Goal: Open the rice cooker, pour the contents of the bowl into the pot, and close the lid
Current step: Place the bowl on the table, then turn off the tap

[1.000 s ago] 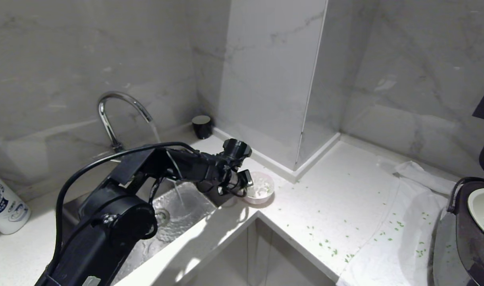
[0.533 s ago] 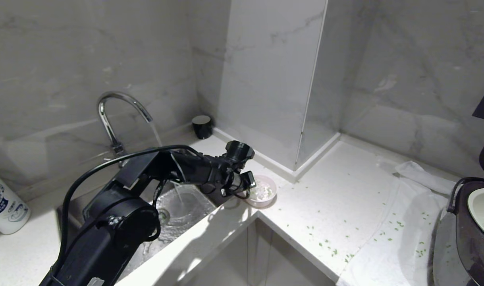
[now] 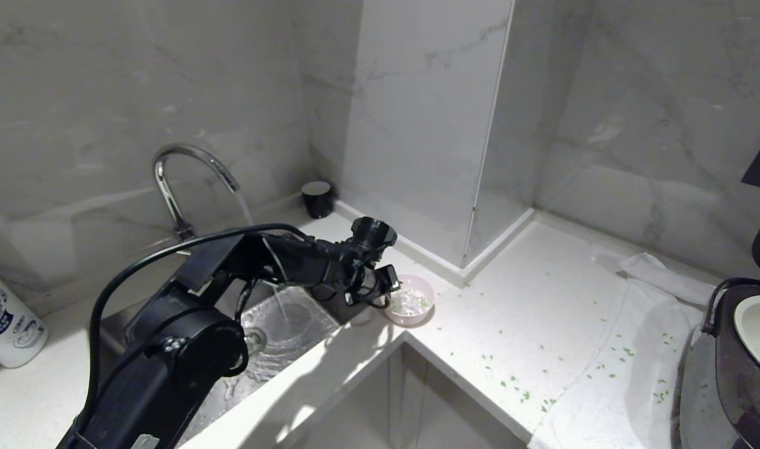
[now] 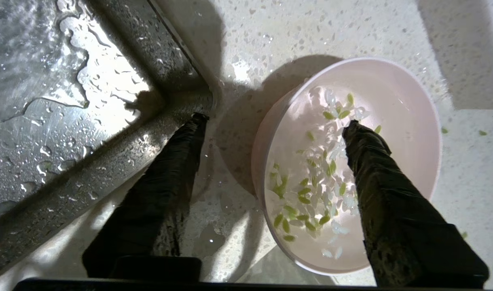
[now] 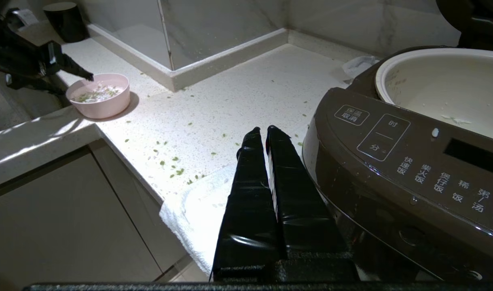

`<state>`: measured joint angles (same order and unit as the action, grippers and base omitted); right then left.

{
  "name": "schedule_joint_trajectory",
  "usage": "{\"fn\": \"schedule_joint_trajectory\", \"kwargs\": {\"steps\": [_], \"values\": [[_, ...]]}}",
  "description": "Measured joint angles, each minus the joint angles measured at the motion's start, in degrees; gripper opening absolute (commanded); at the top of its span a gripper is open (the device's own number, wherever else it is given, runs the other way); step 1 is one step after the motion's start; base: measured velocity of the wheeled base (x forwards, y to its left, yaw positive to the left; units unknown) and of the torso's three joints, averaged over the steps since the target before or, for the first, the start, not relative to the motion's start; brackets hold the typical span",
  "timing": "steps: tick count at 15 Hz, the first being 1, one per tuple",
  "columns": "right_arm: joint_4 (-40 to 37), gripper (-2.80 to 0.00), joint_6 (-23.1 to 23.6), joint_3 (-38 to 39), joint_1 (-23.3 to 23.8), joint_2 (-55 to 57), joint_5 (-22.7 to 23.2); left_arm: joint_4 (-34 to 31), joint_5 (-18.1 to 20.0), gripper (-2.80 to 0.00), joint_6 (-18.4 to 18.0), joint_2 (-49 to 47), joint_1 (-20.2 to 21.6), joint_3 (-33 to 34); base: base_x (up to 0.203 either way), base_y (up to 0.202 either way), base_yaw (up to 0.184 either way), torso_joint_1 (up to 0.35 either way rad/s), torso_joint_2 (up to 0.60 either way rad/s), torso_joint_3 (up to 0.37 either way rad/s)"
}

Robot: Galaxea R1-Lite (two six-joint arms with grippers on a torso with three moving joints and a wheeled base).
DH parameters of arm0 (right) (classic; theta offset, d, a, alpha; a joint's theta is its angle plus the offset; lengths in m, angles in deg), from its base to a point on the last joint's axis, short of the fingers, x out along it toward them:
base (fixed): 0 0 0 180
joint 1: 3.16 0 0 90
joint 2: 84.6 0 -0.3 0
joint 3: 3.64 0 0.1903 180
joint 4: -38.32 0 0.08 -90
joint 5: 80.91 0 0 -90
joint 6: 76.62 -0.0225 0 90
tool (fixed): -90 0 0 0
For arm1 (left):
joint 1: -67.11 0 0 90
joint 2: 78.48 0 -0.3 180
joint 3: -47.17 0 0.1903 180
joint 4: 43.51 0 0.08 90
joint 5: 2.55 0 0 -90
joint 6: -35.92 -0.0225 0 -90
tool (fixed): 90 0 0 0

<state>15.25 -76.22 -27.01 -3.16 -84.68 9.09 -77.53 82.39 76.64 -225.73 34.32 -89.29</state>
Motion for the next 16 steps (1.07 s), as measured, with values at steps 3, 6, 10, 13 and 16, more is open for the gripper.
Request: {"fn": "schedule_joint_trajectory", "kwargs": {"steps": [3,6,10,13,16], "values": [[0.0,-2.8,0.0,0.0,0.0,0.0,0.0,-0.6,-0.1,0.0,0.0,2.5,1.2,0.1,0.0,0.0,0.0,0.0,0.0,0.0],[0.0,-2.8,0.0,0.0,0.0,0.0,0.0,-5.2,-0.6,0.0,-0.1,6.4,3.0,0.7,0.0,0.0,0.0,0.0,0.0,0.0],[0.0,-2.8,0.0,0.0,0.0,0.0,0.0,-8.8,-0.7,0.0,0.3,14.2,6.3,7.8,0.0,0.0,0.0,0.0,0.0,0.0],[0.0,-2.8,0.0,0.0,0.0,0.0,0.0,-4.7,-0.3,0.0,0.3,21.6,8.9,21.0,0.0,0.0,0.0,0.0,0.0,0.0],[0.0,-2.8,0.0,0.0,0.0,0.0,0.0,4.8,0.5,0.0,-1.8,29.6,11.8,36.6,0.0,0.0,0.0,0.0,0.0,0.0]]}}
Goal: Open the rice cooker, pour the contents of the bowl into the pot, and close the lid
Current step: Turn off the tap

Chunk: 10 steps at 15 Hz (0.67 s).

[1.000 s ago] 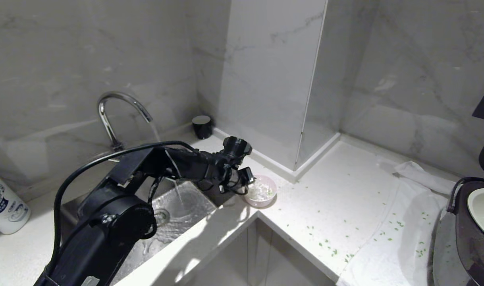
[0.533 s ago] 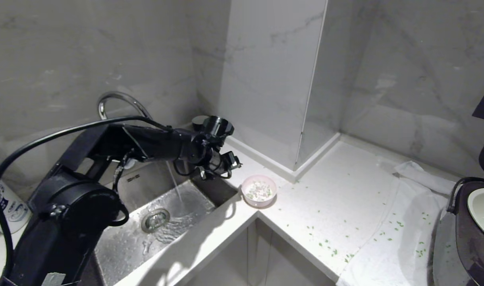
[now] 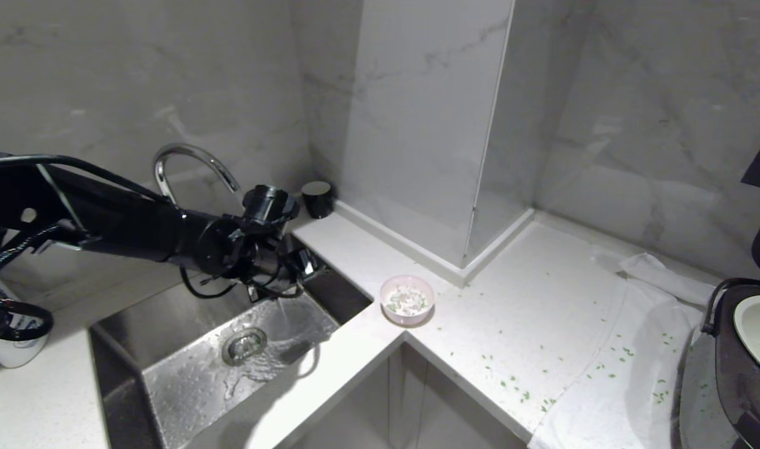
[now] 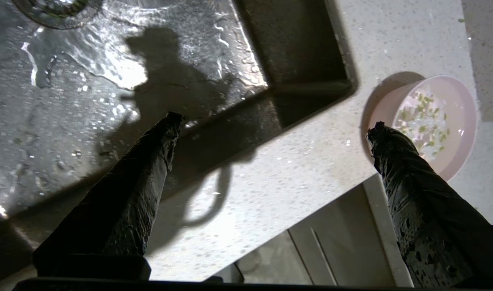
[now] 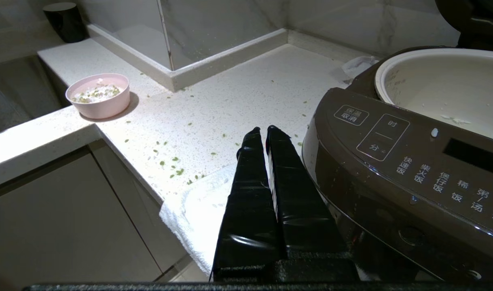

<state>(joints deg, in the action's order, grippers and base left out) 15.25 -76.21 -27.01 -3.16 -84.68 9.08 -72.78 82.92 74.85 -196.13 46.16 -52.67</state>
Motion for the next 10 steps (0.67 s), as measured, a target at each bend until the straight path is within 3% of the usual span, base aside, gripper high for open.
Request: {"fn": "schedule_joint_trajectory", "kwargs": {"steps": [3,6,10], "values": [[0.0,-2.8,0.0,0.0,0.0,0.0,0.0,6.6,0.3,0.0,-3.7,5.7,6.2,9.1,0.0,0.0,0.0,0.0,0.0,0.0],[0.0,-2.8,0.0,0.0,0.0,0.0,0.0,7.1,0.3,0.0,-6.4,7.2,13.3,10.6,0.0,0.0,0.0,0.0,0.0,0.0],[0.0,-2.8,0.0,0.0,0.0,0.0,0.0,7.6,0.3,0.0,-7.3,5.5,20.6,10.2,0.0,0.0,0.0,0.0,0.0,0.0]]}}
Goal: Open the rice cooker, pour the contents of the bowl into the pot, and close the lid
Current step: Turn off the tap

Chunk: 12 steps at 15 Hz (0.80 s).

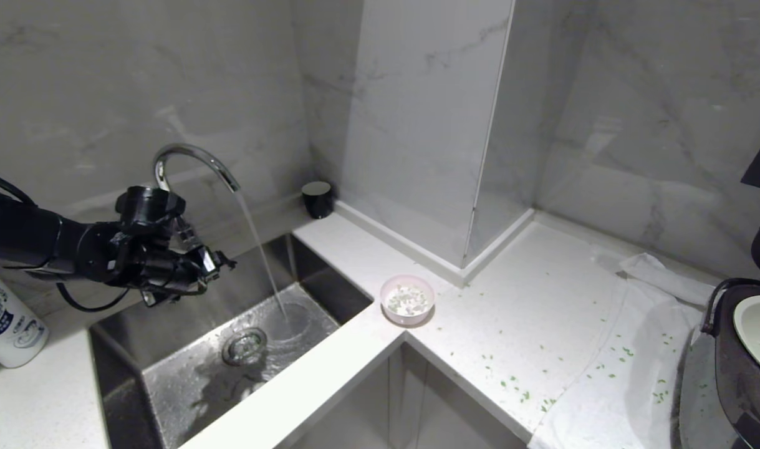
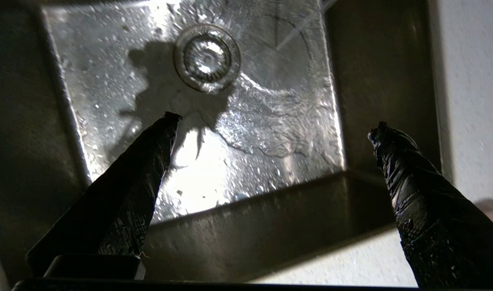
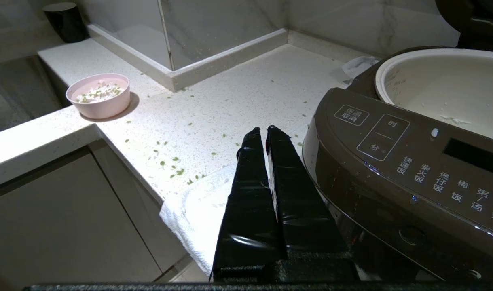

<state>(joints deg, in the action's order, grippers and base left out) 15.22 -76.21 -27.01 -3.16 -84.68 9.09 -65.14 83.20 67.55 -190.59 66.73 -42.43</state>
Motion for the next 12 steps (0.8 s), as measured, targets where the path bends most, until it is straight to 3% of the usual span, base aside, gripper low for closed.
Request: {"fn": "schedule_joint_trajectory", "kwargs": {"steps": [3,5,12], "values": [[0.0,-2.8,0.0,0.0,0.0,0.0,0.0,2.8,-1.3,0.0,-1.1,-4.3,3.5,-3.6,0.0,0.0,0.0,0.0,0.0,0.0],[0.0,-2.8,0.0,0.0,0.0,0.0,0.0,4.1,-4.2,0.0,-1.2,-8.1,4.9,-7.8,0.0,0.0,0.0,0.0,0.0,0.0],[0.0,-2.8,0.0,0.0,0.0,0.0,0.0,4.3,-9.9,0.0,-0.1,-20.6,8.6,-22.7,0.0,0.0,0.0,0.0,0.0,0.0]]}}
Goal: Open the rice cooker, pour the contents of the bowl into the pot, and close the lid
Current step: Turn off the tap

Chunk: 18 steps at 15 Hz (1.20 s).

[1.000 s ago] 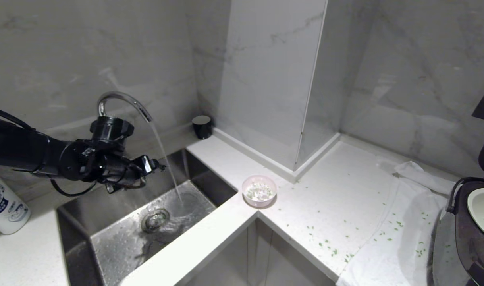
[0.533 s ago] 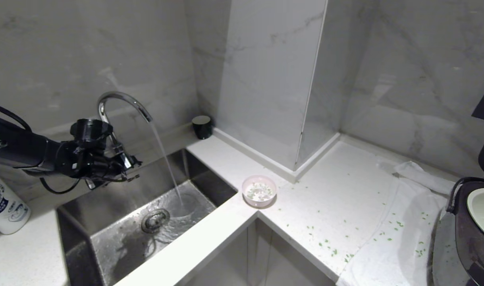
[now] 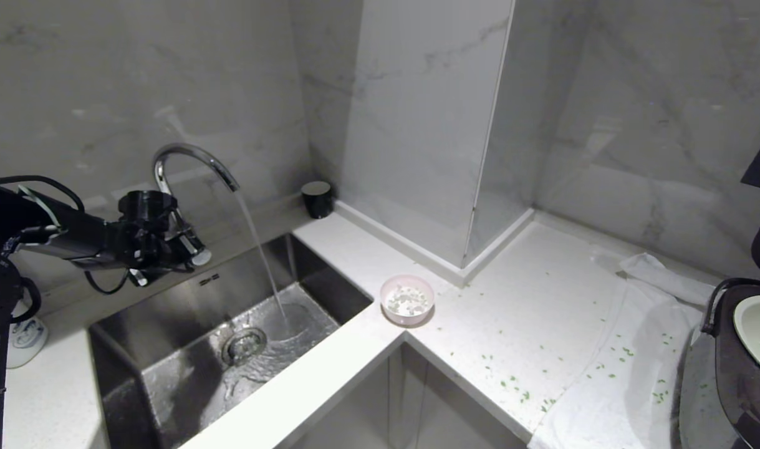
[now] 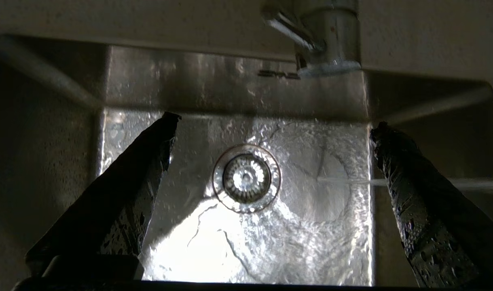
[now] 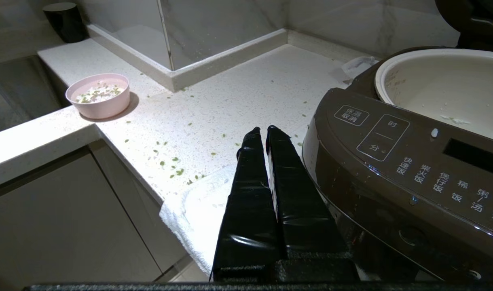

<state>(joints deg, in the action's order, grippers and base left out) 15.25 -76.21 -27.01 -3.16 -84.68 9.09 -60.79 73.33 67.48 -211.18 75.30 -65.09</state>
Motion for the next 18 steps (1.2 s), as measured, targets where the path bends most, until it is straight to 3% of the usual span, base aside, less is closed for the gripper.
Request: {"fn": "schedule_joint_trajectory", "kwargs": {"steps": [7,8,18], "values": [[0.0,-2.8,0.0,0.0,0.0,0.0,0.0,-0.4,-3.3,0.0,0.4,-7.2,2.0,-11.1,0.0,0.0,0.0,0.0,0.0,0.0],[0.0,-2.8,0.0,0.0,0.0,0.0,0.0,-0.4,-3.3,-2.8,0.4,-7.7,2.1,-11.5,0.0,0.0,0.0,0.0,0.0,0.0],[0.0,-2.8,0.0,0.0,0.0,0.0,0.0,-0.1,-3.3,-2.8,1.1,-12.0,4.9,-17.0,0.0,0.0,0.0,0.0,0.0,0.0]]}}
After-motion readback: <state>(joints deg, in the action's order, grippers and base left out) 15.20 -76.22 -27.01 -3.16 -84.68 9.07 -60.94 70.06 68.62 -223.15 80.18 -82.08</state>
